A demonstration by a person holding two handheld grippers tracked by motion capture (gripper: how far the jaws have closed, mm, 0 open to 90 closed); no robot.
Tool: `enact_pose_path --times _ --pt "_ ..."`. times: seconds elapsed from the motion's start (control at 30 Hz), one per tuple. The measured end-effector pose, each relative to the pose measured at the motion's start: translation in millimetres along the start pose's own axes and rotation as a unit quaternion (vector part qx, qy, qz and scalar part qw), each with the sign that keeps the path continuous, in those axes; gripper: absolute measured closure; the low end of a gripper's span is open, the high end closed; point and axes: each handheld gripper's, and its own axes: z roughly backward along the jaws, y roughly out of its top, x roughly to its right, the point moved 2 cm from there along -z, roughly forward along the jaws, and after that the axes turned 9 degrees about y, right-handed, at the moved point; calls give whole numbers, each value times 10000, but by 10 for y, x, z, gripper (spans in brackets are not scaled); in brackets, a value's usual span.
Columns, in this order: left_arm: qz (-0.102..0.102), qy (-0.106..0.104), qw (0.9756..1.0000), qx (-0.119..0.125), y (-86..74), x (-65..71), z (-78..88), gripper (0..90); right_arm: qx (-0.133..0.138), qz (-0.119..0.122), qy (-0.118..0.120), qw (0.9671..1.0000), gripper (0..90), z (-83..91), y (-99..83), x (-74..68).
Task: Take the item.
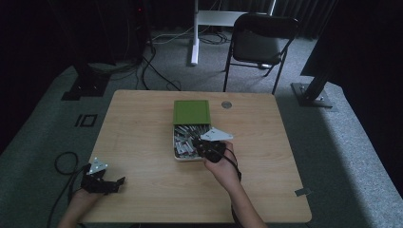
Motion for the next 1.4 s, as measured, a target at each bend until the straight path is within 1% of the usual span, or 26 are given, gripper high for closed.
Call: enact_pose_path --times 0.07,0.1,0.17,0.23,0.37,0.53,0.7,0.87,0.93,0.97,1.0,1.1,1.13,1.2,1.23,1.4 --pt "2 4 10000 5 1 0 0 14 84 22 -62 9999 890 46 41 19" --pt "1 4 10000 5 1 0 0 14 140 -9 -55 9999 890 69 58 28" --pt "1 4 10000 5 1 0 0 14 197 -5 -71 9998 890 107 87 47" --pt "0 4 10000 4 1 -1 0 14 248 12 -138 9996 890 155 117 72" --pt "0 3 10000 3 1 -1 0 14 463 -103 -233 9986 890 268 165 155" --pt "1 3 10000 4 1 0 0 14 639 -236 -393 9969 890 421 201 293" --pt "0 4 10000 5 1 0 0 14 727 -286 -638 9949 890 543 206 420" --pt "0 4 10000 3 1 -1 0 14 782 -461 -821 9925 890 629 138 573" --pt "0 4 10000 3 1 0 0 14 726 -495 -923 9918 890 635 103 621" --pt "0 4 10000 3 1 0 0 14 725 -534 -951 9914 890 633 79 654" --pt "-7 4 10000 0 1 -1 0 14 670 -565 -974 9914 890 624 50 687" --pt "0 6 10000 6 1 0 -1 14 604 -721 -1053 9900 890 586 -50 783" --pt "-1 6 10000 4 1 0 0 14 628 -804 -1098 9887 890 568 -93 816" --pt "-2 2 10000 -3 0 0 0 14 613 -859 -1103 9883 890 536 -149 853" --pt "-2 1 10000 -4 0 0 1 14 637 -911 -1137 9873 890 518 -180 875" --pt "-2 2 10000 -2 0 0 1 14 489 -1053 -1266 9851 889 407 -313 962"
